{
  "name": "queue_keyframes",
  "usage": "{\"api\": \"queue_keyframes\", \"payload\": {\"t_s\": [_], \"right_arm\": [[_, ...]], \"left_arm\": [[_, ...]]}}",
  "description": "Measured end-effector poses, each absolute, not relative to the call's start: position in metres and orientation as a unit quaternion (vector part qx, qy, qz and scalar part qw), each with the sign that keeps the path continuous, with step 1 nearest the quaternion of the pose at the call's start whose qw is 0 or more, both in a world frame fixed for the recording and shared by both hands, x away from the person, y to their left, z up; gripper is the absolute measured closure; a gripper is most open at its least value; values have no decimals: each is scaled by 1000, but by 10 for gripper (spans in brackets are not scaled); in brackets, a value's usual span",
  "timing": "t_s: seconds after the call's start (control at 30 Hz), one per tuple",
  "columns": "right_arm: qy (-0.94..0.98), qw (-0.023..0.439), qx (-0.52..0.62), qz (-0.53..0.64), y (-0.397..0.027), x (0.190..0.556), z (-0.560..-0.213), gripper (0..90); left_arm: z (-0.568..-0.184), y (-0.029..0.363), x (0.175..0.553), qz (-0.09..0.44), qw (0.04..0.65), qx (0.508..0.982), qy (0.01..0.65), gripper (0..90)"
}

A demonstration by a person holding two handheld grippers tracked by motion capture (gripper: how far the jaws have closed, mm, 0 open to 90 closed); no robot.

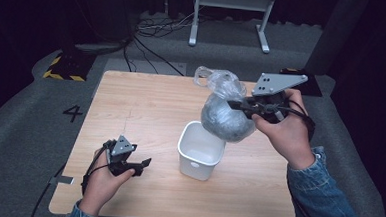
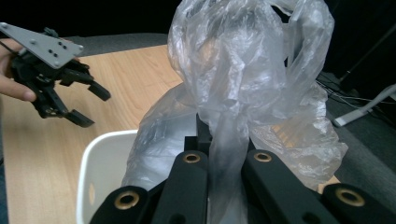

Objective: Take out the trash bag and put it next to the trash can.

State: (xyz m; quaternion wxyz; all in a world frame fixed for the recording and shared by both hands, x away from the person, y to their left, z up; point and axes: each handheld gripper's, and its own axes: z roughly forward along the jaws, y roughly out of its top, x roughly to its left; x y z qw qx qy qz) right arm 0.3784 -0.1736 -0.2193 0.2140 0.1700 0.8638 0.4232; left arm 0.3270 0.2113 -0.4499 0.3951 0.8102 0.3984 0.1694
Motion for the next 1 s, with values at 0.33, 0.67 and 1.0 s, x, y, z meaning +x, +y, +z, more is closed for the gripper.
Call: {"api": "queue_keyframes", "payload": {"t_s": [0.33,0.67,1.0], "right_arm": [[857,230,202,414,-204,388,-224,894],[852,230,239,404,-232,402,-244,893],[852,215,264,398,-250,420,-276,893]], "left_arm": [[-451,224,327,174,392,803,415,270],[-458,232,330,183,370,814,408,240],[-466,232,331,168,355,826,403,224]]}}
